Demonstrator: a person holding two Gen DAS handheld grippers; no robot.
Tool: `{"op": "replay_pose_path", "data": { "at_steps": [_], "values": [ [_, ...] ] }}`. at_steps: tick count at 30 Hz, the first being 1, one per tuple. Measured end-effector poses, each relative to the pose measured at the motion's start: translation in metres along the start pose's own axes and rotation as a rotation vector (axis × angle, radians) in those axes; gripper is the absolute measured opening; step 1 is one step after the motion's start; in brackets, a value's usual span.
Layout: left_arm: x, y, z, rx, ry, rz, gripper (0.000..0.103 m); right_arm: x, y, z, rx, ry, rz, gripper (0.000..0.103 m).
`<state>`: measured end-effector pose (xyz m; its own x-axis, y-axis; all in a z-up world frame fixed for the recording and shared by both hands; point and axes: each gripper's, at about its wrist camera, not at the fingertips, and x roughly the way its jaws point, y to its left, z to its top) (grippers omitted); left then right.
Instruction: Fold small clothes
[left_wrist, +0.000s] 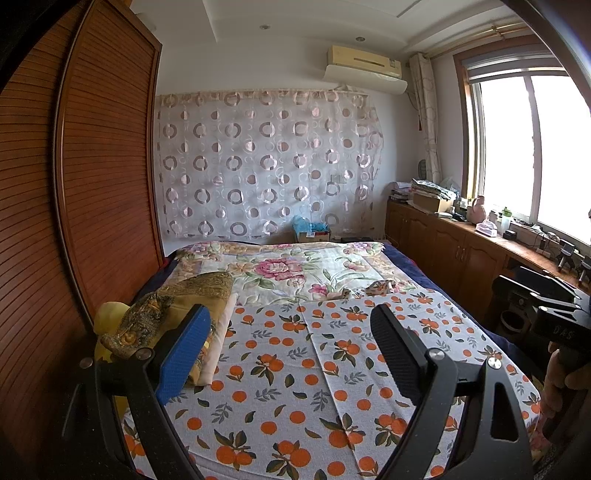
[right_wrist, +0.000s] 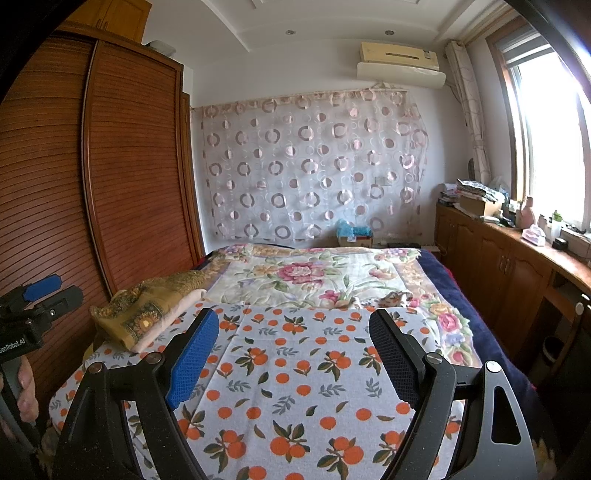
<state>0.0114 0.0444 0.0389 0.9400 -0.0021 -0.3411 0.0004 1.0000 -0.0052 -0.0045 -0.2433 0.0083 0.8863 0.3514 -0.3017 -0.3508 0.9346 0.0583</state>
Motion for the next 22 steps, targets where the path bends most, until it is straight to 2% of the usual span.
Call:
{"op": "replay_pose_path", "data": {
  "at_steps": [22],
  "values": [
    [0.0005, 0.0002, -0.0013, -0.001, -0.001, 0.000, 0.089, 0.0018, -0.0036, -0.0014, -0.001, -0.001, 0.003, 0.085]
  ]
}}
